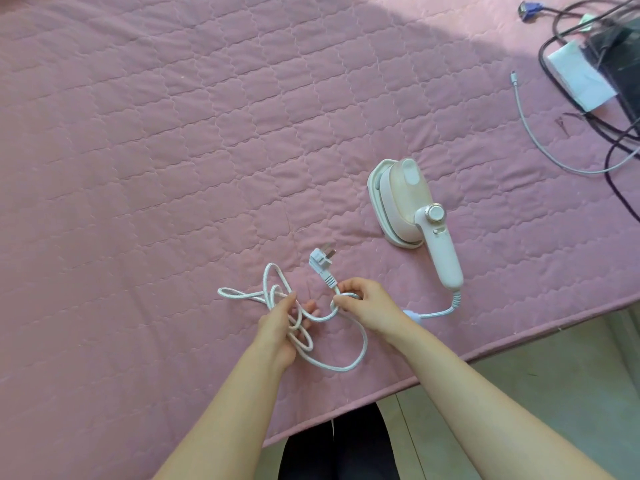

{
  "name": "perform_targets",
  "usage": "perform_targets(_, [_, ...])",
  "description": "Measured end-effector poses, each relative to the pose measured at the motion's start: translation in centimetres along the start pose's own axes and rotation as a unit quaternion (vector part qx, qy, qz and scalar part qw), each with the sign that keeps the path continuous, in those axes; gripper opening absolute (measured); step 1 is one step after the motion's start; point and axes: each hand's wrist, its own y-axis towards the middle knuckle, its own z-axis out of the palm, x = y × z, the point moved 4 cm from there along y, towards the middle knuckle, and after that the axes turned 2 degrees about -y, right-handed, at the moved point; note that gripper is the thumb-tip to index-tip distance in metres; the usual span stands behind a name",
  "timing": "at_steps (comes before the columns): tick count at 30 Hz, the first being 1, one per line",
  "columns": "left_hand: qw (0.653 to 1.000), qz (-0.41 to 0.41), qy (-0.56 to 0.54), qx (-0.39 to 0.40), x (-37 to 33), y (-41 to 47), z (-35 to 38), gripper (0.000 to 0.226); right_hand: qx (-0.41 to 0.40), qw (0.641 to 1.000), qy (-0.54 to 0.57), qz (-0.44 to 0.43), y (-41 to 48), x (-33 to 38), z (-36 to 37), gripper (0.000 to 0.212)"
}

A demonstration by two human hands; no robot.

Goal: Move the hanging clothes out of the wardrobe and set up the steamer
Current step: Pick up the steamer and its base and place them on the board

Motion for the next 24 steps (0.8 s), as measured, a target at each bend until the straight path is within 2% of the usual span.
perform_targets(4, [0.999, 0.001, -0.028, 0.026, -0.4, 0.0, 0.8, 0.008, 0.003, 1.000, -0.017, 0.009, -0.6, -0.1, -0.9, 0.008])
perform_targets(8, [0.996, 0.024, -0.043, 0.073, -1.3, -0.8, 2.1, 0.012, -0.079, 0.995, -0.056, 0.001, -0.3, -0.6, -2.2, 0.011])
perform_targets(11, [0.992, 0.038, -0.021, 0.114, -2.3, -1.9, 3.5, 0.013, -0.109, 0.990, -0.092, -0.007, -0.2, -0.4, -3.1, 0.012])
perform_targets(14, [0.990, 0.092, 0.007, 0.104, -3.7, -2.7, 4.9, 0.020, -0.110, 0.981, -0.155, -0.027, -0.7, 0.7, -3.7, 0.008])
perform_targets(18, [0.981, 0.172, 0.041, 0.079, -5.4, -3.5, 6.3, 0.024, -0.123, 0.968, -0.213, -0.059, -1.8, 2.4, -4.7, 0.026])
perform_targets(21, [0.977, 0.185, 0.087, 0.065, -5.8, -4.1, 7.8, 0.015, -0.165, 0.956, -0.224, -0.096, -2.7, 3.7, -6.4, 0.028])
perform_targets(24, [0.974, 0.176, 0.130, 0.050, -5.6, -4.0, 9.8, 0.015, -0.223, 0.935, -0.240, -0.135, -3.6, 5.0, -8.7, 0.028])
